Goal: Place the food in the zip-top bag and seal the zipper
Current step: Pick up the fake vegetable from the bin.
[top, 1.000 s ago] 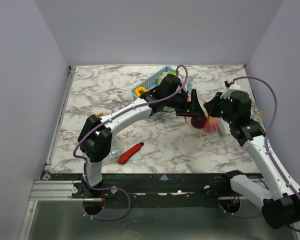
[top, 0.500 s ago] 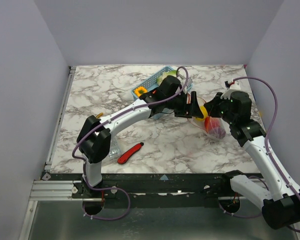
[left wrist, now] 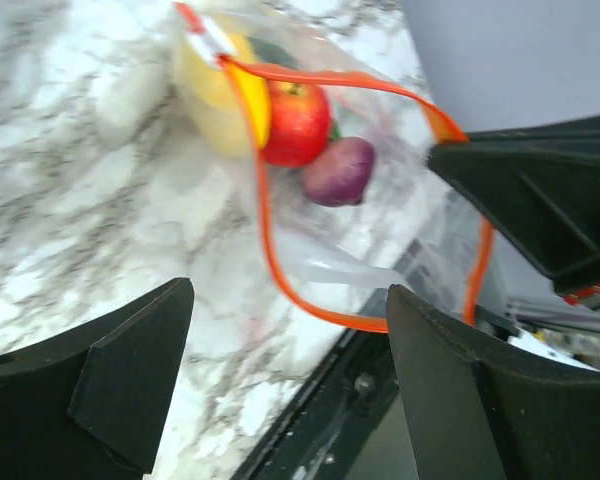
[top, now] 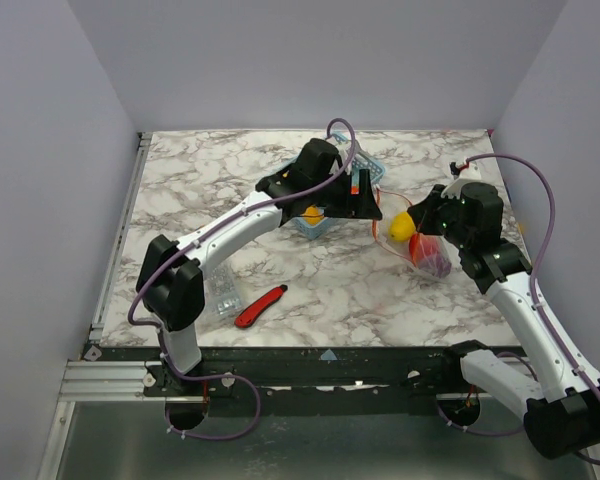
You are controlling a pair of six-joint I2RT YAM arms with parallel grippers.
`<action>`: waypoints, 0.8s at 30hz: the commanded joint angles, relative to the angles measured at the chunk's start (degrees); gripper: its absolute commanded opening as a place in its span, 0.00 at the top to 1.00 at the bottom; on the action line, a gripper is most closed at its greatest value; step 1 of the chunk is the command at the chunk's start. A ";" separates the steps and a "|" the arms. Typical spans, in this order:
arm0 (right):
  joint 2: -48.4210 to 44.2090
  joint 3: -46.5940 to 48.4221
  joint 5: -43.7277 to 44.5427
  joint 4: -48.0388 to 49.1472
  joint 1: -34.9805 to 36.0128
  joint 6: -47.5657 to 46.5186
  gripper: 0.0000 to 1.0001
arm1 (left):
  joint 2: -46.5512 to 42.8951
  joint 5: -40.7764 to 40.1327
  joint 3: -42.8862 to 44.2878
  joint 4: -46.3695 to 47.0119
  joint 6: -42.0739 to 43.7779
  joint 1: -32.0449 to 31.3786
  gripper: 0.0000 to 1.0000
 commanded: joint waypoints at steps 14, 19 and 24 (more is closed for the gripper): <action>1.48 -0.19 0.30 2.13 0.14 0.57 1.00 | 14.06 -29.94 19.91 -27.27 22.51 6.32 0.20; 1.88 -0.15 0.27 2.18 0.15 0.57 1.00 | 19.92 -30.97 25.51 -28.75 23.52 7.43 0.20; 2.46 0.18 0.10 2.21 0.14 0.48 1.00 | 25.65 -30.40 31.06 -31.23 23.99 8.26 0.20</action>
